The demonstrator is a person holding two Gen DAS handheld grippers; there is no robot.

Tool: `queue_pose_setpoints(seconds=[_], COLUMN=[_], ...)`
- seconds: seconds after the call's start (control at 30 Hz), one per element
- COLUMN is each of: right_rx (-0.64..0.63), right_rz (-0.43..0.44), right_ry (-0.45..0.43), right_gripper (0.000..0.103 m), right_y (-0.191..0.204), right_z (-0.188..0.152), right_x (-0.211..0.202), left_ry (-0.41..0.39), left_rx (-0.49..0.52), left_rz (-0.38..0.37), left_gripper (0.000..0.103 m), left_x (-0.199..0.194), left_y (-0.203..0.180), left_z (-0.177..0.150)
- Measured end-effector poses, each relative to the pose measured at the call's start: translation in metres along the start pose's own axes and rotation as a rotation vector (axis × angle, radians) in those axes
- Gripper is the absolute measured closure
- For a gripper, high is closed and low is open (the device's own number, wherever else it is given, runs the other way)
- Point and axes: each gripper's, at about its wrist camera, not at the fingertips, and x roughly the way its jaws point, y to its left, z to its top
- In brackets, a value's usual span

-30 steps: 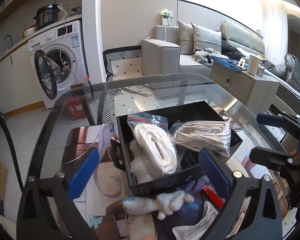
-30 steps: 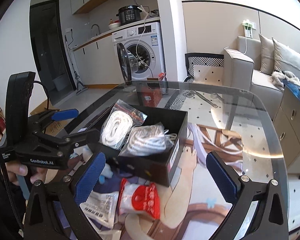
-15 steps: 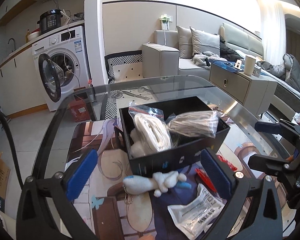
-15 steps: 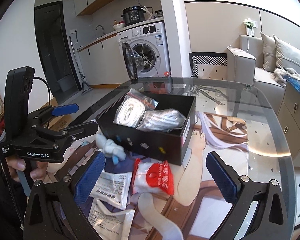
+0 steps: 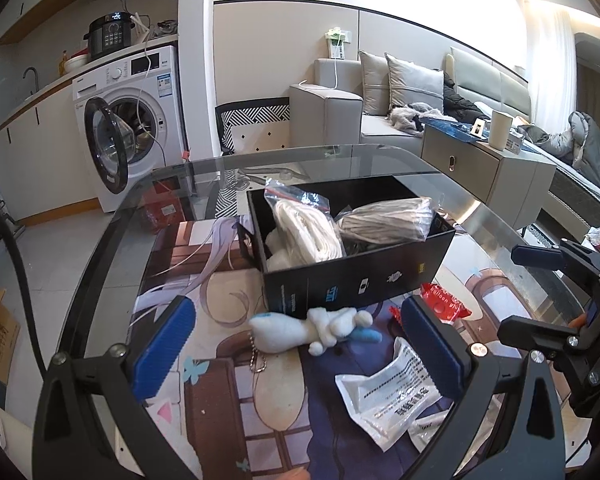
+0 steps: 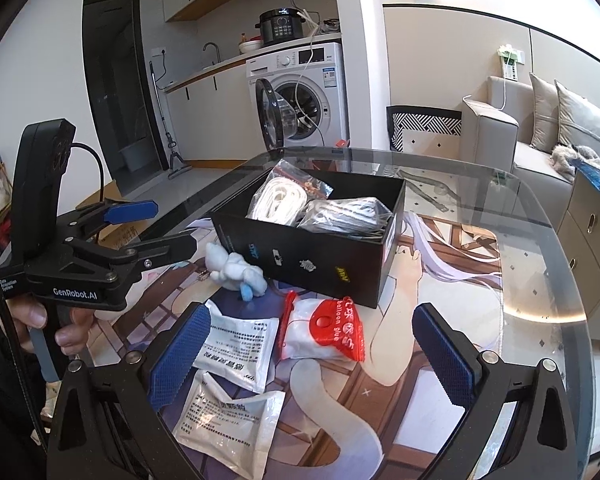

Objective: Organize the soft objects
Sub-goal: 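Move both tools back toward the white printed sachets on the table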

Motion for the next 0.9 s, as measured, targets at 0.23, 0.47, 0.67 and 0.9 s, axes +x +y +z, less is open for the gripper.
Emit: queue_pose_setpoints(seconds=[0.23, 0.47, 0.67, 0.9], right_rx=[-0.005, 0.029, 0.021, 0.012], right_rz=[-0.006, -0.015, -0.005, 0.019], right_ry=[0.022, 0.056, 0.085, 0.116], right_gripper=[0.000, 0.000, 0.000, 0.000], right_y=[0.000, -0.008, -0.007, 0.005], right_z=[-0.008, -0.014, -0.020, -0.033], right_x=[0.002, 0.009, 0.014, 0.014], left_ry=[0.008, 0.032, 0.056, 0.064], left_rx=[-0.017, -0.023, -0.028, -0.029], left_rz=[0.012, 0.015, -0.002, -0.010], left_gripper=[0.000, 0.000, 0.000, 0.000], left_x=[-0.004, 0.000, 0.004, 0.002], left_y=[0.011, 0.017, 0.017, 0.016], left_z=[-0.010, -0.022, -0.032, -0.040])
